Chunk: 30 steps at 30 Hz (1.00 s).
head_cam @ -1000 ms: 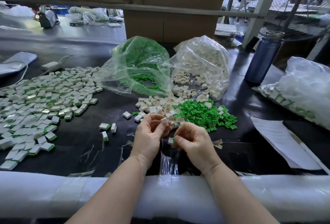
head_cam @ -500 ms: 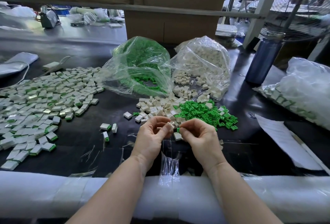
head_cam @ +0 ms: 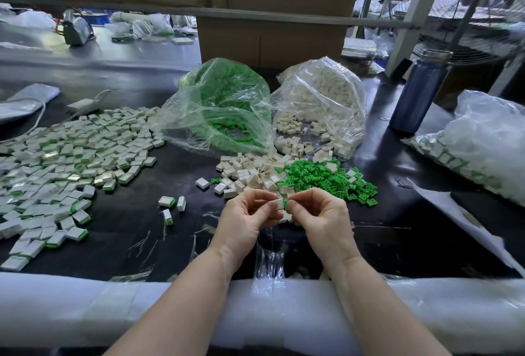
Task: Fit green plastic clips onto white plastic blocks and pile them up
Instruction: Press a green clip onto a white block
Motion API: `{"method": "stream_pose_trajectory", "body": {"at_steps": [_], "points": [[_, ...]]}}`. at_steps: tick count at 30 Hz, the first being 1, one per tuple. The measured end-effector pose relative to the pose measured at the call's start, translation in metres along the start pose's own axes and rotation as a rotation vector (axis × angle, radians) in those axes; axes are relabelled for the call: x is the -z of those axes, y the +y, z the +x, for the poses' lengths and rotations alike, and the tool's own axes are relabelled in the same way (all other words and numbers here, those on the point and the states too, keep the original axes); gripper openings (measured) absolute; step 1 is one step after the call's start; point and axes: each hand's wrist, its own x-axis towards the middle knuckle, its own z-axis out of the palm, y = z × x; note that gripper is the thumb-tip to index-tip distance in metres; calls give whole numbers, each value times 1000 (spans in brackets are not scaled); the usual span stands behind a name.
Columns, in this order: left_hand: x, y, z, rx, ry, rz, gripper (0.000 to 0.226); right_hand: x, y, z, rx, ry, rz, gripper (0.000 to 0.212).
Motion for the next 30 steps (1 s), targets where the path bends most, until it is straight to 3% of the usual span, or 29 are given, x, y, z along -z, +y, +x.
{"method": "stream_pose_trajectory", "body": {"at_steps": [8, 30], "points": [[0, -1, 0, 1, 9, 42, 10, -1, 0, 0, -21, -35, -41, 27], [0, 2, -3, -89, -95, 327, 14, 4, -2, -2, -103, -108, -5, 25]]}}
